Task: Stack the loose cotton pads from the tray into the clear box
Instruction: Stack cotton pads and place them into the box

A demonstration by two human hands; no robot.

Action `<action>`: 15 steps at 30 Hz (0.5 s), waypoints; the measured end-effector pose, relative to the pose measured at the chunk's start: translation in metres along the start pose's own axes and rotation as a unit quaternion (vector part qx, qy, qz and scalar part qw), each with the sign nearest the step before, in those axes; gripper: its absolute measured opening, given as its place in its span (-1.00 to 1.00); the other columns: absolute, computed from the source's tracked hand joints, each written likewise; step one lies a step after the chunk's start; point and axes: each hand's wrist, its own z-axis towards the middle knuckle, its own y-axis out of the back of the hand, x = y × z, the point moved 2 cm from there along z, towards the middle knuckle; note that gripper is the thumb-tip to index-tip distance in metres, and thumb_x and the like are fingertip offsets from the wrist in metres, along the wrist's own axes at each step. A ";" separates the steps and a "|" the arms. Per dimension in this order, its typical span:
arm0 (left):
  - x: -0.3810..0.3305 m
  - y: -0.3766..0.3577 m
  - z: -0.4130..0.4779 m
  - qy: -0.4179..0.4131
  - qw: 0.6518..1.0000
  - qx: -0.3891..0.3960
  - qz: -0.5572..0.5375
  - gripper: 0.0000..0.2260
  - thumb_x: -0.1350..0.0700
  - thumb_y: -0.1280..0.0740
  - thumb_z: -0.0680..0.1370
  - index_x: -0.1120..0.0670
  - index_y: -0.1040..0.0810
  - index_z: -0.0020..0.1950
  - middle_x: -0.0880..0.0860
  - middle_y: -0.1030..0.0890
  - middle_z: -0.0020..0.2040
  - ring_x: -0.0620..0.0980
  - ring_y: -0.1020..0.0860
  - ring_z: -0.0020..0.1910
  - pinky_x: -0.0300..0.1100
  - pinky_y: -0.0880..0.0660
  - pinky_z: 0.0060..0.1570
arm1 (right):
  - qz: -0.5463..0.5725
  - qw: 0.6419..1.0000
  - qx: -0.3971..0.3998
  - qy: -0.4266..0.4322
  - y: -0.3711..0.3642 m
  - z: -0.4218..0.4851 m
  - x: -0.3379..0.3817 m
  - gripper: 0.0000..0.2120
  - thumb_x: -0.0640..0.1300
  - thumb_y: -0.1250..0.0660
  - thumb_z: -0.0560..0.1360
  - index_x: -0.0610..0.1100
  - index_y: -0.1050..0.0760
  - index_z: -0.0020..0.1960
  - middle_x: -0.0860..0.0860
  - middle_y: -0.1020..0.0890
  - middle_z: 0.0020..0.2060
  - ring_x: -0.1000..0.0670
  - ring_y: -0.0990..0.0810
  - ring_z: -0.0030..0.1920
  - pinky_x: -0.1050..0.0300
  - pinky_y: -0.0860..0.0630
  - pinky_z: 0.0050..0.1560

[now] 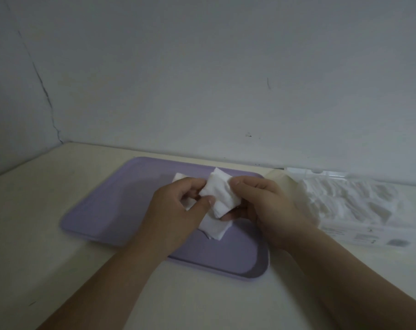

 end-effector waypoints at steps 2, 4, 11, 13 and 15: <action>0.001 0.000 0.001 0.011 1.000 -0.004 -0.010 -0.82 0.16 -0.51 0.52 -0.10 -0.72 0.04 -0.11 -0.72 -0.12 -0.07 -0.68 -0.08 -0.03 -0.64 0.01 | 0.026 0.999 -0.023 -0.004 0.001 0.001 0.000 -0.76 -0.22 -0.26 0.65 -0.31 -0.66 -0.03 -0.29 -0.71 -0.13 -0.23 -0.71 -0.08 -0.14 -0.69 -0.07; 0.001 -0.001 0.002 0.010 1.000 -0.011 -0.010 -0.86 0.13 -0.49 0.51 -0.09 -0.72 0.02 -0.10 -0.72 -0.12 -0.07 -0.68 -0.07 0.01 -0.64 0.03 | 0.023 0.999 -0.021 0.002 0.002 0.001 -0.001 -0.77 -0.20 -0.27 0.66 -0.31 -0.65 0.01 -0.26 -0.72 -0.12 -0.24 -0.71 -0.08 -0.13 -0.70 -0.06; -0.004 -0.005 -0.001 -0.063 0.997 -0.028 0.033 -0.61 0.03 -0.44 0.44 -0.11 -0.58 0.28 -0.20 -0.63 0.14 -0.20 -0.62 0.11 -0.24 -0.58 0.08 | -0.040 0.999 -0.008 0.033 0.002 0.000 -0.006 -0.87 -0.26 -0.37 0.60 -0.31 -0.64 0.05 -0.17 -0.71 -0.24 -0.10 -0.70 -0.22 0.08 -0.63 -0.22; -0.007 -0.006 -0.001 -0.119 0.990 -0.025 0.072 -0.60 0.11 -0.44 0.48 -0.07 -0.57 0.32 -0.18 -0.58 0.17 -0.19 -0.58 0.14 -0.34 -0.51 0.09 | -0.036 0.999 -0.002 0.031 0.002 0.000 -0.005 -0.86 -0.25 -0.38 0.59 -0.31 -0.65 0.06 -0.23 -0.72 -0.19 -0.13 -0.70 -0.19 0.08 -0.63 -0.21; -0.008 -0.007 -0.003 -0.160 0.980 -0.038 0.115 -0.59 0.16 -0.44 0.50 -0.05 -0.55 0.35 -0.13 -0.55 0.19 -0.20 -0.56 0.13 -0.34 -0.49 0.11 | -0.015 1.000 0.003 0.023 0.002 0.000 -0.004 -0.81 -0.23 -0.36 0.60 -0.34 -0.63 0.12 -0.30 -0.71 -0.10 -0.17 -0.70 -0.15 0.07 -0.63 -0.21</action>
